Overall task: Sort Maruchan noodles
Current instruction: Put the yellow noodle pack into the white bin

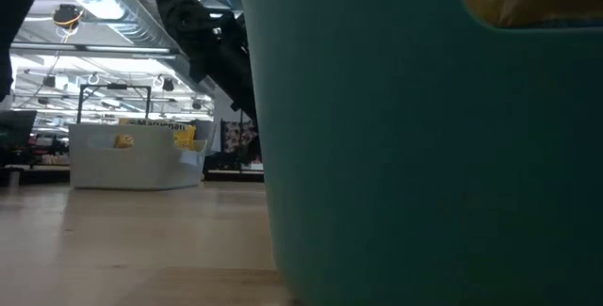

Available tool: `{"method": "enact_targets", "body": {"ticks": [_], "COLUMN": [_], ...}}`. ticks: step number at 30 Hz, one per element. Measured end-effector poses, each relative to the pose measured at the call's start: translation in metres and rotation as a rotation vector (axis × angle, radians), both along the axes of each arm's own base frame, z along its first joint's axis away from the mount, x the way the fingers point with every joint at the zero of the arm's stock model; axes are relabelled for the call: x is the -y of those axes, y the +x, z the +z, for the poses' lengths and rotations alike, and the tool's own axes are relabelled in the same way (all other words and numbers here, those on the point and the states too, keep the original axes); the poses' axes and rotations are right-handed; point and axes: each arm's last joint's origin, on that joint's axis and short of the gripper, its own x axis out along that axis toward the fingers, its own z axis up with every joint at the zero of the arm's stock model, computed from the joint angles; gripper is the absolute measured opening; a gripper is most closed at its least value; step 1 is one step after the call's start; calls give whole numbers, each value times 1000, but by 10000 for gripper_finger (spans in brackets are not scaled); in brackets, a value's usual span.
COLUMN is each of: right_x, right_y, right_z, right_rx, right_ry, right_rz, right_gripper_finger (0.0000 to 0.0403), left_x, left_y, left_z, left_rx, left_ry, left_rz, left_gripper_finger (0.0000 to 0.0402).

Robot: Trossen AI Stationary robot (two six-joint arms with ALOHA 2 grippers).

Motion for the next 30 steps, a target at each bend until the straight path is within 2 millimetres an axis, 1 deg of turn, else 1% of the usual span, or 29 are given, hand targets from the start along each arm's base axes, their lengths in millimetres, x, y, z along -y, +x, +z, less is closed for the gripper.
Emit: {"method": "enact_targets", "body": {"ticks": [3,6,11,14,16,20,24,27,30], "right_x": [1,1,0,0,0,0,0,0,0], "right_y": [3,3,2,3,4,6,6,6,6], "right_z": [-10,-15,-16,-15,-14,-13,-13,-13,-13], "right_rx": [-48,-68,-81,-71,-69,-68,-69,-71,-70], "right_ry": [-6,-20,-22,-19,-22,-39,-48,-50,-51], "right_rz": [-7,-22,-24,-22,-18,-2,-10,-13,-14], "right_gripper_finger": [12,12,12,12,12,12,12,12,12], "left_x": [0,1,1,1,2,4,4,5,5], "left_y": [-1,-1,-1,2,5,11,17,18,19], "left_z": [-1,-2,-1,2,-2,-22,-28,-27,-26], "left_rx": [-14,-23,-9,38,64,79,138,159,176], "left_ry": [-4,-4,-6,-59,-108,-214,-256,-261,-249], "left_rz": [2,3,7,-13,-27,-62,-86,-91,-99], "left_gripper_finger": [243,243,243,243,243,243,242,229,198]}}
